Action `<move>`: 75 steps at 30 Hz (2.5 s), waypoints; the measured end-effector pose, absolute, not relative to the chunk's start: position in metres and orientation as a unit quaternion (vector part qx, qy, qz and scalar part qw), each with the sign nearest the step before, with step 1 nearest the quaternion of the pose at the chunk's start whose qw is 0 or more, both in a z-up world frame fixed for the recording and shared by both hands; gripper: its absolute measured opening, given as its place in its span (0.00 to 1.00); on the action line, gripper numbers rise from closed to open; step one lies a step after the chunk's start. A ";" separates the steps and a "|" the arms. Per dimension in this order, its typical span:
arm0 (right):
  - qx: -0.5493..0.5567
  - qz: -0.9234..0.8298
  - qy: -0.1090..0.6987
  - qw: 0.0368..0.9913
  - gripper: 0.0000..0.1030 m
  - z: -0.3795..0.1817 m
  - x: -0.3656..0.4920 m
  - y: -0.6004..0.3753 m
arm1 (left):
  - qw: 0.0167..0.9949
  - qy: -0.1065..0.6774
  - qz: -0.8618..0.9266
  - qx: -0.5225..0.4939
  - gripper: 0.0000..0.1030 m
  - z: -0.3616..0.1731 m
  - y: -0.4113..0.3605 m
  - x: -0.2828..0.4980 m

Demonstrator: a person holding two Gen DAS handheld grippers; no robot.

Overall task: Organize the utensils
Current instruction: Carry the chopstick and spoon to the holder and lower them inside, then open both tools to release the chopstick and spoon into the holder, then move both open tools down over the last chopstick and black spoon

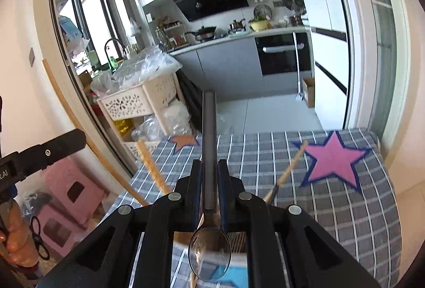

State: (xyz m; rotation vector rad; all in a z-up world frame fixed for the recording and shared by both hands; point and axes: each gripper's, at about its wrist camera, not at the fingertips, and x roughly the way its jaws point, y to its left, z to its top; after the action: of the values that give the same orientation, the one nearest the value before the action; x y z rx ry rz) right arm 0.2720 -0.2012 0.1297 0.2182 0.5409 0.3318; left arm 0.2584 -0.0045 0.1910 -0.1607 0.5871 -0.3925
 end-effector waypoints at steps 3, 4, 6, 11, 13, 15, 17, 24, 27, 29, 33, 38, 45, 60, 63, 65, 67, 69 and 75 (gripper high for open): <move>0.087 0.159 0.244 0.953 0.12 0.122 0.280 -0.193 | 0.933 0.299 -0.188 -0.071 0.37 0.179 -0.008 0.269; 0.074 0.155 0.235 0.957 0.12 0.118 0.281 -0.188 | 0.932 0.303 -0.186 -0.070 0.37 0.173 -0.008 0.272; 0.063 0.153 0.228 0.959 0.12 0.112 0.284 -0.184 | 0.930 0.311 -0.183 -0.070 0.37 0.163 -0.010 0.278; 0.045 0.150 0.222 0.962 0.12 0.090 0.292 -0.174 | 0.929 0.320 -0.175 -0.056 0.37 0.137 -0.018 0.288; 0.037 0.150 0.217 0.964 0.12 0.084 0.292 -0.172 | 0.930 0.321 -0.173 -0.048 0.37 0.129 -0.023 0.290; 0.025 0.150 0.212 0.965 0.12 0.077 0.292 -0.170 | 0.930 0.322 -0.170 -0.043 0.37 0.119 -0.026 0.292; 0.015 0.151 0.212 0.966 0.12 0.070 0.292 -0.169 | 0.930 0.326 -0.167 -0.040 0.37 0.112 -0.029 0.293; -0.007 0.156 0.211 0.965 0.12 0.052 0.284 -0.167 | 0.935 0.325 -0.142 -0.019 0.37 0.091 -0.034 0.293; -0.008 0.160 0.221 0.962 0.12 0.047 0.283 -0.166 | 0.936 0.324 -0.136 -0.014 0.37 0.088 -0.034 0.291; -0.001 0.163 0.231 0.959 0.13 0.045 0.283 -0.167 | 0.938 0.321 -0.131 -0.006 0.37 0.088 -0.034 0.290; 0.022 0.171 0.252 0.952 0.13 0.046 0.284 -0.174 | 0.942 0.311 -0.127 0.006 0.37 0.088 -0.035 0.284; 0.054 0.169 0.262 0.949 0.37 0.054 0.279 -0.186 | 0.942 0.310 -0.127 0.007 0.37 0.084 -0.035 0.279; 0.079 0.161 0.258 0.949 0.46 0.071 0.255 -0.202 | 0.947 0.300 -0.117 0.008 0.37 0.089 -0.031 0.268; 0.122 0.136 0.320 0.930 0.79 0.063 0.196 -0.227 | 0.949 0.305 -0.069 -0.029 1.00 0.087 -0.007 0.203; 0.135 0.131 0.335 0.923 0.79 0.056 0.181 -0.233 | 0.942 0.329 -0.064 -0.031 1.00 0.075 -0.002 0.189; 0.147 0.132 0.352 0.915 0.80 0.050 0.171 -0.235 | 0.937 0.343 -0.061 -0.033 1.00 0.068 0.001 0.182; 0.148 0.128 0.369 0.909 0.80 0.042 0.165 -0.235 | 0.931 0.359 -0.060 -0.038 1.00 0.058 0.004 0.172; 0.143 0.127 0.391 0.900 0.80 0.034 0.157 -0.233 | 0.924 0.377 -0.054 -0.040 1.00 0.048 0.005 0.163; 0.092 0.126 0.455 0.877 0.80 0.009 0.139 -0.217 | 0.905 0.421 -0.039 -0.035 1.00 0.018 0.005 0.140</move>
State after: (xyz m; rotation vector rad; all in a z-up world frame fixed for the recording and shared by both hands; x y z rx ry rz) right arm 0.1388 -0.2168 0.0095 0.1925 0.9485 0.2627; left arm 0.1397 0.0053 0.0177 -0.0724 0.8704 -0.0796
